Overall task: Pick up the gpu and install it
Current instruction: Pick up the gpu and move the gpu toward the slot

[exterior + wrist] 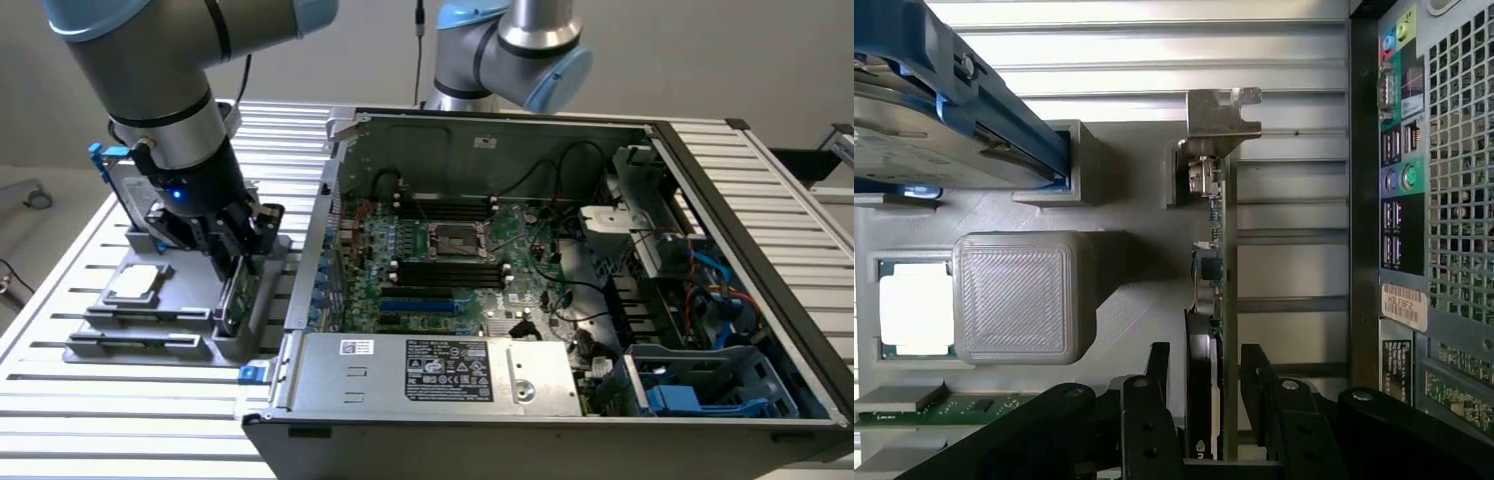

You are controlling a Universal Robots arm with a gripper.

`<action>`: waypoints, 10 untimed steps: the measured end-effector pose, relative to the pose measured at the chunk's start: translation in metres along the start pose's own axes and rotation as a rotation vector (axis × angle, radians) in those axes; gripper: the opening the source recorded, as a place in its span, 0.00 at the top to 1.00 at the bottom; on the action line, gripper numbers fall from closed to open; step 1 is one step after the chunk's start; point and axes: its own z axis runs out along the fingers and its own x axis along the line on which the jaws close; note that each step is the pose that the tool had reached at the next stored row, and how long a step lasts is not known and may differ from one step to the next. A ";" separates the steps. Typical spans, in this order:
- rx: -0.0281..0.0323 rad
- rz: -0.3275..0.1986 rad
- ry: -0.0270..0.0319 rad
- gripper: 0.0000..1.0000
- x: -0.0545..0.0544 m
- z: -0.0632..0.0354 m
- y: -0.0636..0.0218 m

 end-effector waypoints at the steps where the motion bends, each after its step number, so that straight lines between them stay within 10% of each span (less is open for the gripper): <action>1: 0.0001 0.000 0.0000 0.58 0.000 0.0000 0.0000; 10: -0.0002 0.000 -0.0008 0.58 0.000 0.0002 0.0001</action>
